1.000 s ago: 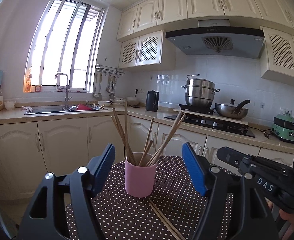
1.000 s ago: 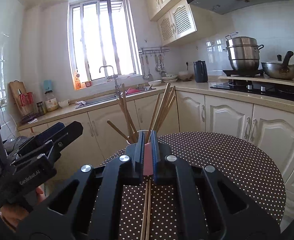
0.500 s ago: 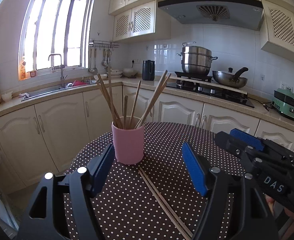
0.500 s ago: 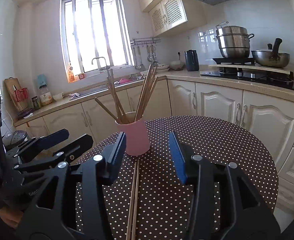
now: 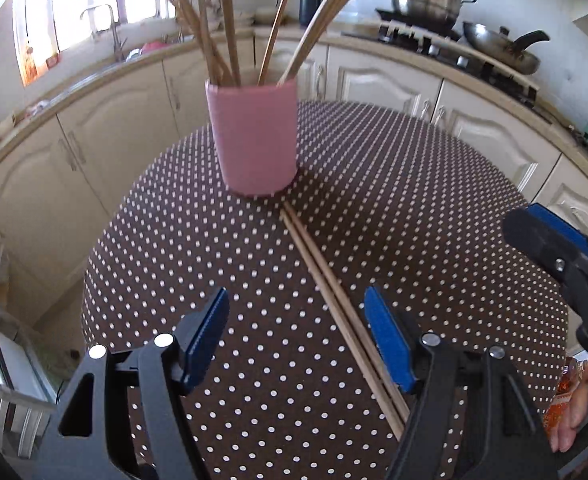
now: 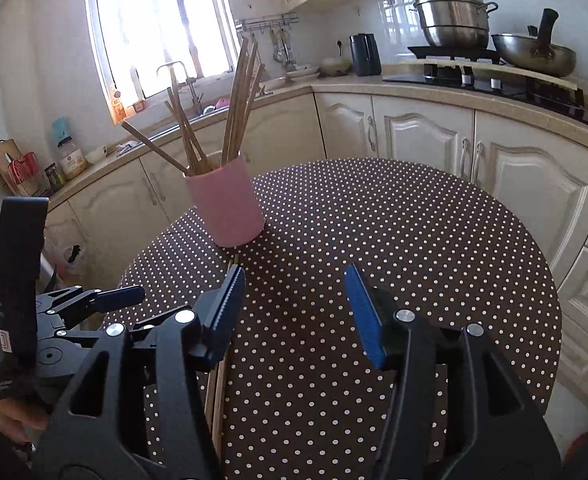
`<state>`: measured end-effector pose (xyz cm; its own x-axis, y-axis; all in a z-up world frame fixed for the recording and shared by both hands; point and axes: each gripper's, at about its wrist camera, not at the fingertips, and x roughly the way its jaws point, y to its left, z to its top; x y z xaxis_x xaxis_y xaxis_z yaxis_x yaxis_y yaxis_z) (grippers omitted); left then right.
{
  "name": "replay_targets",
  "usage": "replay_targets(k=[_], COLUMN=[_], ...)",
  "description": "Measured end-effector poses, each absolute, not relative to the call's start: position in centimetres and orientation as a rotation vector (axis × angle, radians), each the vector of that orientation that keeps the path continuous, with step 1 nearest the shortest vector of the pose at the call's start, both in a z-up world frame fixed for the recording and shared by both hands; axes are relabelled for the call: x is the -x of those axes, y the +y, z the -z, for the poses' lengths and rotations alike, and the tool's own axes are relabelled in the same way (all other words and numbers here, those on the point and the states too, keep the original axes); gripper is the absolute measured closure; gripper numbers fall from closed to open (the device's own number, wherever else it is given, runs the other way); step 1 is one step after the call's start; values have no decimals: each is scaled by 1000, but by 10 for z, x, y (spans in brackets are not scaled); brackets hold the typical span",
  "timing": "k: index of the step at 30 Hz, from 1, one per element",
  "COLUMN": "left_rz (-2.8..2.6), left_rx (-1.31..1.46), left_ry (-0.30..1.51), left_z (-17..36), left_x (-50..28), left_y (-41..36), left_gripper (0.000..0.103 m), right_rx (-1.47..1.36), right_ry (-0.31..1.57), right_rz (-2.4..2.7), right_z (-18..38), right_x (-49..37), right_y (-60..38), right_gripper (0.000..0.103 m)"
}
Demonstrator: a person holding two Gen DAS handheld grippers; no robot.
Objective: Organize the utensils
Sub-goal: 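Lower both tools to the last chopsticks and pinch one each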
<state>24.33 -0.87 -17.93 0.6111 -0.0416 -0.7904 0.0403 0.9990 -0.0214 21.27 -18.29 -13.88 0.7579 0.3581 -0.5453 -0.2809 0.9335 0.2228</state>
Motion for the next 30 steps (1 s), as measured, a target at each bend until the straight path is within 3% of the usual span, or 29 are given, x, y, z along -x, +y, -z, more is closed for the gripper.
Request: replay_targets(k=[9,30], left_rz=[-3,-11], left_rx=[22,-73], left_ry=[1076,1118], left_z=[212,210], left_x=[-265,-281], left_y=[-5,-22], left_gripper=[34,34], right_rx=[-132,-134], right_ry=[700,735], right_rz=[-365,-374], right_z=[155,156], right_x=[-221,-232], right_y=[-183,-187], right_gripper=[49,46])
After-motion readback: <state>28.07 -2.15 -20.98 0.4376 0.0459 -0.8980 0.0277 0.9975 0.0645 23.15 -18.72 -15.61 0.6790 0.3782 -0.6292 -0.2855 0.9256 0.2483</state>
